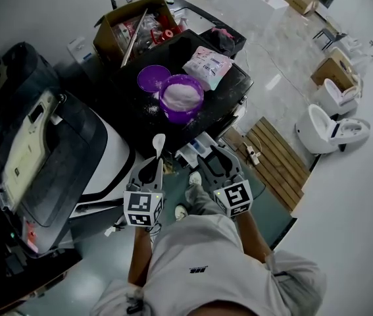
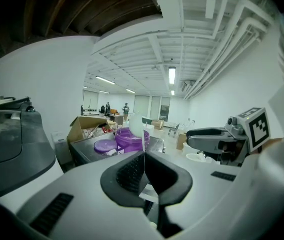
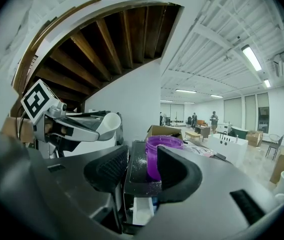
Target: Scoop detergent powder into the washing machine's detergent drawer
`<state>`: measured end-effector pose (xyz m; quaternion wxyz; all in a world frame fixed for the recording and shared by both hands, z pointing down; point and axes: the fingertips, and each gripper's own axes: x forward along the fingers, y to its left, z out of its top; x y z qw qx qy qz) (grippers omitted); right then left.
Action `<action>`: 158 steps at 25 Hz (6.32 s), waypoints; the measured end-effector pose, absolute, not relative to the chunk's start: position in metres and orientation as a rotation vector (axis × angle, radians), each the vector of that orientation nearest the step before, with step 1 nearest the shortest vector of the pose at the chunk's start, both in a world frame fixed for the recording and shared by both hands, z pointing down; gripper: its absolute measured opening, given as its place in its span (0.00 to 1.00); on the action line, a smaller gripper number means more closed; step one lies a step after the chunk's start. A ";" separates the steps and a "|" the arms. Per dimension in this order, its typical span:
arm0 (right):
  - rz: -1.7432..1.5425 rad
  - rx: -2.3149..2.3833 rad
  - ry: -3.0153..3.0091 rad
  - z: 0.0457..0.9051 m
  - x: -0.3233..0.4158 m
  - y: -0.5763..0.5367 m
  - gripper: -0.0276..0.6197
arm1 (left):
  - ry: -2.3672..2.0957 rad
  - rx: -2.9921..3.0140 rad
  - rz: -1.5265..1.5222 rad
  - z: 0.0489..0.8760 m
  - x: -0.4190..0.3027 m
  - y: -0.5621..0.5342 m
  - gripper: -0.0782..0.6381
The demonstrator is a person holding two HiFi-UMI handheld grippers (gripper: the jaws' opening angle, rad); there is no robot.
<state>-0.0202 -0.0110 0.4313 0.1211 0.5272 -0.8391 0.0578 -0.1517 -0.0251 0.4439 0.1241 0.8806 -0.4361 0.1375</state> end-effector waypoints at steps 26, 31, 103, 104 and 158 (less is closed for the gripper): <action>0.231 1.385 -2.539 0.442 0.036 -0.171 0.32 | -1.325 2.466 0.539 0.448 -0.090 -0.167 0.13; 0.271 1.367 -2.557 0.441 0.045 -0.195 0.32 | -1.340 2.446 0.595 0.451 -0.078 -0.187 0.13; 0.497 1.683 -2.404 0.473 0.102 -0.244 0.32 | -0.114 2.140 1.849 0.557 -0.001 -0.229 0.13; 0.494 1.685 -2.405 0.474 0.104 -0.244 0.32 | -0.092 2.143 1.843 0.556 0.000 -0.227 0.13; 0.399 1.219 -2.657 0.467 0.042 -0.225 0.32 | -0.796 2.169 0.593 0.500 -0.016 -0.212 0.13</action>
